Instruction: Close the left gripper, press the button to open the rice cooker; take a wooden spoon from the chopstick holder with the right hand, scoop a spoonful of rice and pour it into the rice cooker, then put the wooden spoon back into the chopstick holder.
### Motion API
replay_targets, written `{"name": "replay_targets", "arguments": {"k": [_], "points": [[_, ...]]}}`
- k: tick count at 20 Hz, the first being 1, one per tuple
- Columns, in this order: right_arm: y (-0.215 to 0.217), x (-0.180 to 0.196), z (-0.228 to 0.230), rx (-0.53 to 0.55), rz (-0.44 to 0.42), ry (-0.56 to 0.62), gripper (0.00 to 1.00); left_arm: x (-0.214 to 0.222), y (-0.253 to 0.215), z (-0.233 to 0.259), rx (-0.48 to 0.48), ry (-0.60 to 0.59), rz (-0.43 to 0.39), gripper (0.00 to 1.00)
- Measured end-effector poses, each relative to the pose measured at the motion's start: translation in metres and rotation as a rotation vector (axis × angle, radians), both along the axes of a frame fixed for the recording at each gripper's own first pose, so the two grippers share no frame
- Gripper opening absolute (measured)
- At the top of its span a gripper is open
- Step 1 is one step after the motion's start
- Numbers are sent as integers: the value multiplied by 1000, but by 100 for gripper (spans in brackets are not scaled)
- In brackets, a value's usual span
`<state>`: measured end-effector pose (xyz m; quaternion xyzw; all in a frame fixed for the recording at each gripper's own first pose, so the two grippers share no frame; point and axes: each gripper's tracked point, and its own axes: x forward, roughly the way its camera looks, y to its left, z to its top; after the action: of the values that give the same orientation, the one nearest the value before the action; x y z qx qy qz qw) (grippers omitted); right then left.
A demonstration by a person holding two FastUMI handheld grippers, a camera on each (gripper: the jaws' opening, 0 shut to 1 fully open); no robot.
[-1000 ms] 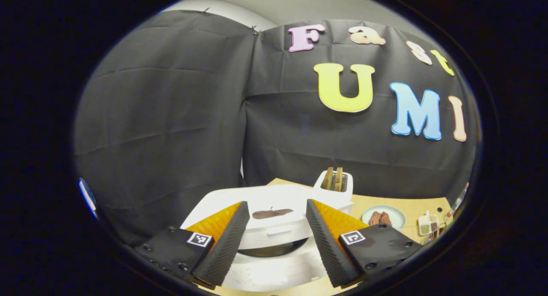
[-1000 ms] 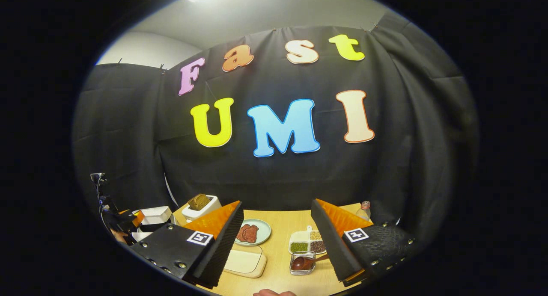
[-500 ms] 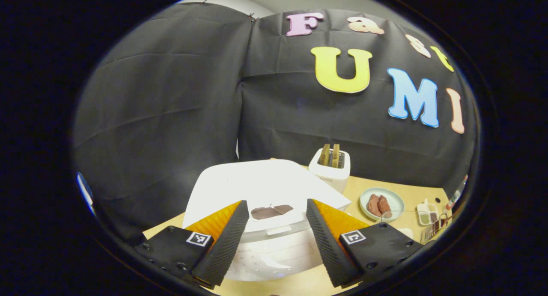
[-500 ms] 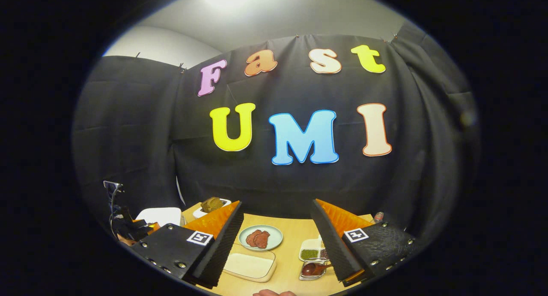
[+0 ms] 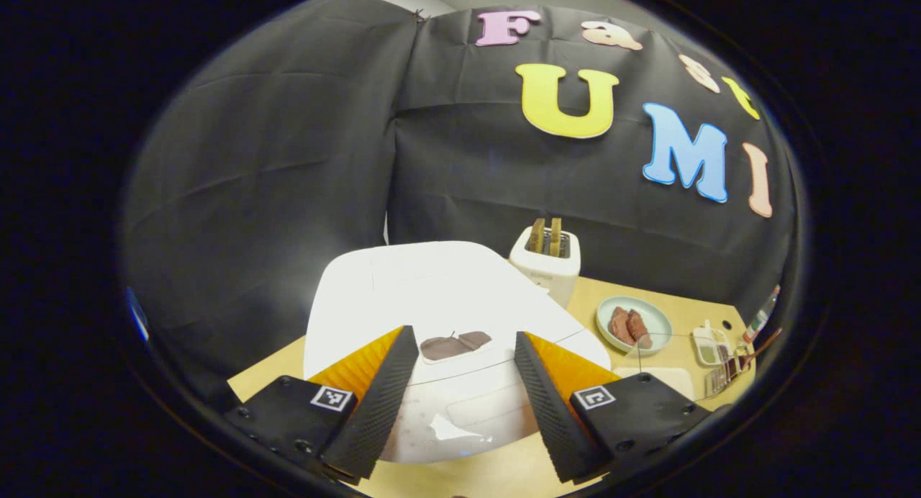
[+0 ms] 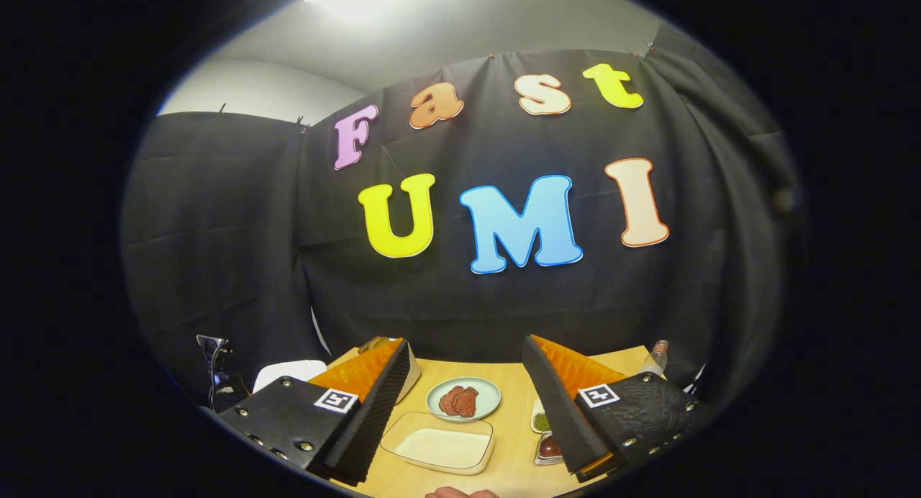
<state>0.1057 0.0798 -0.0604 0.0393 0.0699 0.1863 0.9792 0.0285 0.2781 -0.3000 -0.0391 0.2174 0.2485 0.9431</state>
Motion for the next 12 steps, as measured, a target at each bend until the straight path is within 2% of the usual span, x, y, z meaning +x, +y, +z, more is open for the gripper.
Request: {"name": "replay_targets", "arguments": {"k": [2,3,4,5,8,12], "points": [[-7,-3,0,0,-16,-2,96,0,3,7,11,-2,-23,95],[-10,-3,2,-1,-27,-4,100,-2,6,11,-14,-15,-5,92],[-14,-4,2,-3,-39,-7,96,-4,10,16,-30,-30,13,91],[-18,-6,2,-6,-53,-7,96,-7,9,24,-33,-50,17,92],[-31,-13,4,5,-93,-8,96,-5,0,86,71,-152,-28,94],[-51,-22,8,6,-168,-14,95,1,-51,184,113,-296,-131,96]]}}
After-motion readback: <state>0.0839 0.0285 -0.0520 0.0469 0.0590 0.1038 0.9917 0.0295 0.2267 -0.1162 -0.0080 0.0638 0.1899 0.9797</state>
